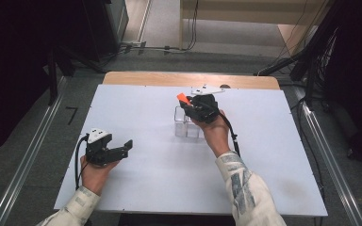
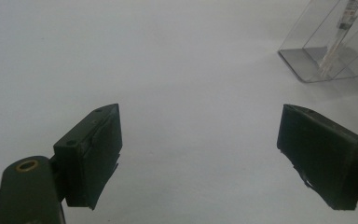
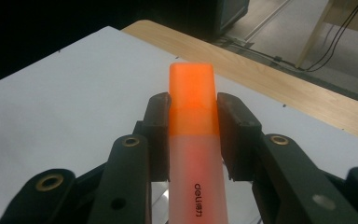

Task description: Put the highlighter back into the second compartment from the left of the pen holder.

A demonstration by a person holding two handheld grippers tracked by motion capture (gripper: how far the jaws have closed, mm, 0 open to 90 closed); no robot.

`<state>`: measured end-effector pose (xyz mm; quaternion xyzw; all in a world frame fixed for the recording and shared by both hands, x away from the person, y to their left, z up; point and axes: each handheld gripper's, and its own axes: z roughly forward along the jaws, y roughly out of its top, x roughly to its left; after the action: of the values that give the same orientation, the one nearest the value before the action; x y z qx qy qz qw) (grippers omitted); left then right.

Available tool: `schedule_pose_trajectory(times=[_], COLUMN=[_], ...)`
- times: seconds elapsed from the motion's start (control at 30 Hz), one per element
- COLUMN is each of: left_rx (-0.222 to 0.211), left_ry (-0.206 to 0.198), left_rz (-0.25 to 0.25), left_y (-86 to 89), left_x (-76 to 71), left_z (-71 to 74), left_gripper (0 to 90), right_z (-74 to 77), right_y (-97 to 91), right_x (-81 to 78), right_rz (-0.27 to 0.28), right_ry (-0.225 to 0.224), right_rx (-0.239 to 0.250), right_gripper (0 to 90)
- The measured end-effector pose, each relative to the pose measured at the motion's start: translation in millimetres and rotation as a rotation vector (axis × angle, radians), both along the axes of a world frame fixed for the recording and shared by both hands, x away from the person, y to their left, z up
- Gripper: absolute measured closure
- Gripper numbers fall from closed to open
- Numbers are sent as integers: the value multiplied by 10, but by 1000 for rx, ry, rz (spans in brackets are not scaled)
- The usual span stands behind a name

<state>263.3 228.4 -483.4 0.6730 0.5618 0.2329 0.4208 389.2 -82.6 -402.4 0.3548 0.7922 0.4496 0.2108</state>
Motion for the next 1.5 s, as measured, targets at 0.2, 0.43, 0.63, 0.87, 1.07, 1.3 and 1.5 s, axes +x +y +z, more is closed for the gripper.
schedule_pose_trajectory(times=[0.2, 0.43, 0.63, 0.87, 1.07, 1.3, 1.5], left_rx=[-1, 0, -2, -2, -3, -4, -4], left_ry=[1, 2, 1, 0, 1, 1, 1], left_rz=[-1, -1, -2, -3, -6, -4, -5], left_y=[0, -2, 0, 1, -1, 0, 4], left_x=[1, 1, 1, 1, 2, 1, 2], left_z=[-1, -1, -1, -1, -1, -1, -1], left_gripper=[144, 144, 144, 145, 144, 145, 145], right_z=[63, 78, 67, 47, -2, -58, -76], right_y=[-63, -120, -131, -140, -138, -80, -4], right_x=[50, 120, 201, 300, 350, 394, 405], right_rz=[-39, -93, -133, -178, -197, -220, -216], right_ry=[-2, -4, -3, 4, 21, 41, 48], right_rx=[22, 19, 12, 3, -10, -27, -27], right_gripper=[646, 646, 645, 645, 646, 645, 645])
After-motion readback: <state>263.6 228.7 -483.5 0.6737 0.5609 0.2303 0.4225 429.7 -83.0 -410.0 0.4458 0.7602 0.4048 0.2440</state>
